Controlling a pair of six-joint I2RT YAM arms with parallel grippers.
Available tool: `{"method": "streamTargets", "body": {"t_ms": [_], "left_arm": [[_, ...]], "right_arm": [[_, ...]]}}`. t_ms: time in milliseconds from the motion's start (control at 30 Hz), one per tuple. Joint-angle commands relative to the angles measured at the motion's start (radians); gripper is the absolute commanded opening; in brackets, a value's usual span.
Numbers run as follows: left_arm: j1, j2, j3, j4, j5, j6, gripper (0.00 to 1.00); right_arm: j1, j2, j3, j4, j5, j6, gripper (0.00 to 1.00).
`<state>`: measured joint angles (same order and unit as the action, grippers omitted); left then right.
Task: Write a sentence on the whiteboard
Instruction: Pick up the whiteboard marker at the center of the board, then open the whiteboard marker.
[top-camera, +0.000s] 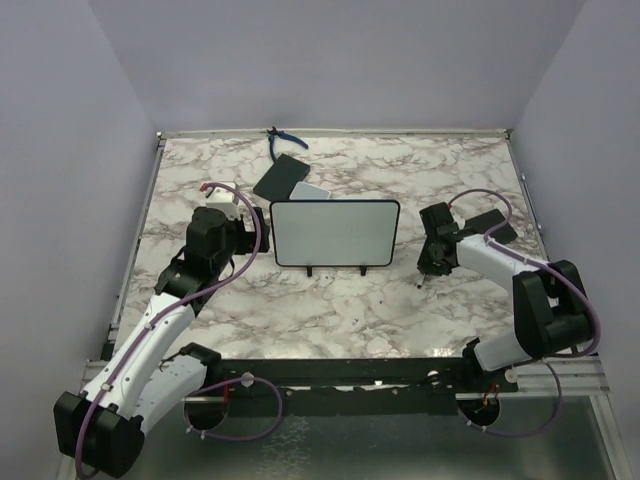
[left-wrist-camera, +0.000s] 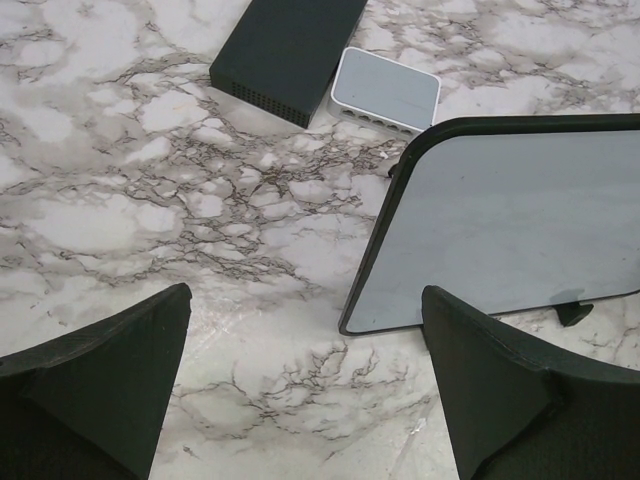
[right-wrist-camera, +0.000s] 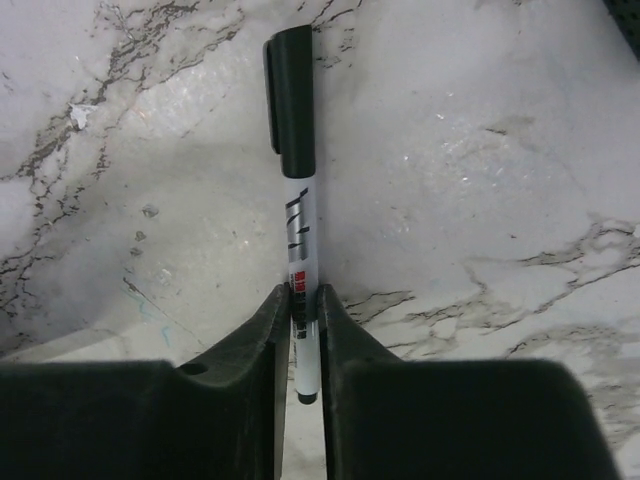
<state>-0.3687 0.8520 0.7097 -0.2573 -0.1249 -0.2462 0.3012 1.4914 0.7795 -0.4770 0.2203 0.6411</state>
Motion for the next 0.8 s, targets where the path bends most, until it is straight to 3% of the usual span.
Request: {"method": "streamTargets", "body": {"t_ms": [0,133,233,367,533,700,767], "left_arm": [[-0.009,0.002,-0.013,-0.005,0.017,0.014,0.97],[-0.104,-0.03,-0.024,-0.004,-0.005,0.032,0.96],[-0.227,-0.066,-0.022,-0.007,-0.082,0.074,0.96],[-0.343,-0.105,-0.015,0.007,-0.08,0.138,0.96],[-0.466,-0.118,0.003,0.028,0.078,0.334,0.96],[-0.634,-0.024,0.028,0.079,0.197,0.433,0.95],[-0.711,0.052,0.054,0.078,0.191,0.468,0.95]], "right_arm": [[0.005,-0.052,-0.035,-0.009,0.027,0.028,0.13],[0.006,-0.134,-0.019,-0.091,0.003,0.008,0.01],[0.005,-0.218,-0.001,-0.183,-0.076,-0.012,0.01],[0.005,-0.346,0.025,-0.326,-0.317,-0.056,0.01],[0.006,-0.417,0.073,-0.524,-0.573,-0.13,0.01],[0.009,-0.452,0.038,-0.517,-0.948,-0.193,0.01],[0.021,-0.45,0.03,-0.532,-1.008,-0.213,0.01]]}}
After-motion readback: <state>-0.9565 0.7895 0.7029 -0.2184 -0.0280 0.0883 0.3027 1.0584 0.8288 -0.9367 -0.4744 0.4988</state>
